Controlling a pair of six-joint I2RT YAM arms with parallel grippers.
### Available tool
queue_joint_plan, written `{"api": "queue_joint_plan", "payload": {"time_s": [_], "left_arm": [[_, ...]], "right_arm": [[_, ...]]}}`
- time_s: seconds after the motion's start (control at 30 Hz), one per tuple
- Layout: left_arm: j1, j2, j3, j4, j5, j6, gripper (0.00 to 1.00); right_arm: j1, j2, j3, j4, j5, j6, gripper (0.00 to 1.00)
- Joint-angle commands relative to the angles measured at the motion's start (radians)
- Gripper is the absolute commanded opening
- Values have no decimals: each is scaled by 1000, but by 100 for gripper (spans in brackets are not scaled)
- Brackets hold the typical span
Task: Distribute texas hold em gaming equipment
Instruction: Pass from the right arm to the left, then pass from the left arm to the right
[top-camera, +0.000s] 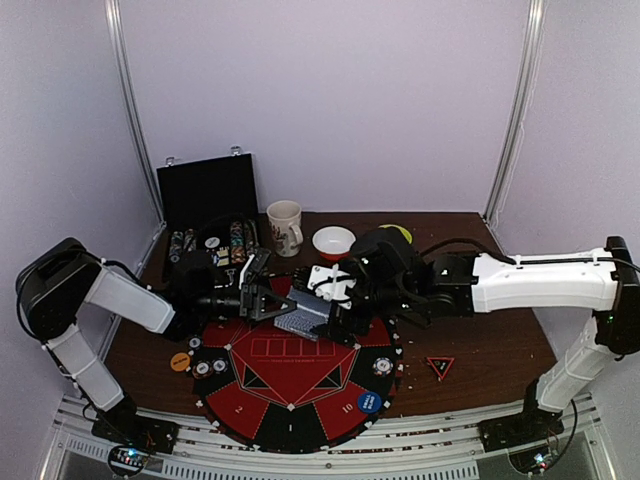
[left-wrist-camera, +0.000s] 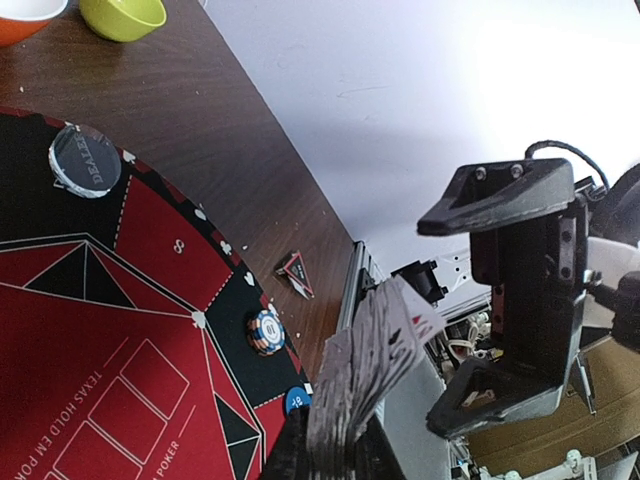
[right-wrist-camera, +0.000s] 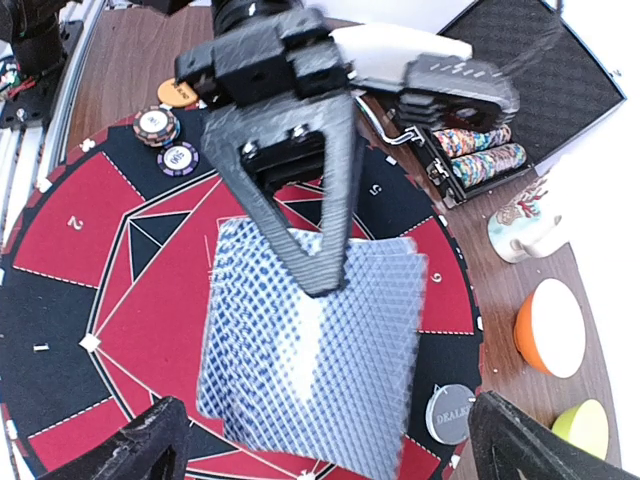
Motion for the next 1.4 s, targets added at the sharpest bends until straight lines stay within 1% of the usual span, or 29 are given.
{"api": "queue_joint_plan", "payload": {"time_s": [0.0,0.1,0.27,0.5,0.63,0.83,1.03,1.17,1.2,1.27,1.37], "left_arm": [[-2,-34,35,30,-20,-10,0],[-2,-36,36,23,-26,-8,0],[-2,-36,40,13,-27,-2,0],[0,-27,50,0,-26,-2,0],[0,-19,56,0,-23,-5,0],[1,-22,53,3,-18,-5,0],[1,-11,50,23,-8,-21,0],[1,-10,51,28,-2,-22,0],[1,-11,51,28,-1,-20,0],[1,-13,51,27,4,-18,5],[1,-15,54,22,13,-13,11]], "right_arm": [[9,34,-11,94,-10,-18,100],[11,62,13,91,11,17,100],[15,126,54,33,29,43,100],[29,159,67,-4,47,33,100],[61,188,86,-17,139,17,98],[62,200,88,-15,212,28,96],[62,221,109,-33,249,20,88],[62,224,119,-37,247,20,76],[62,224,120,-36,243,19,71],[62,224,122,-36,239,17,65],[61,224,125,-41,236,13,63]]}}
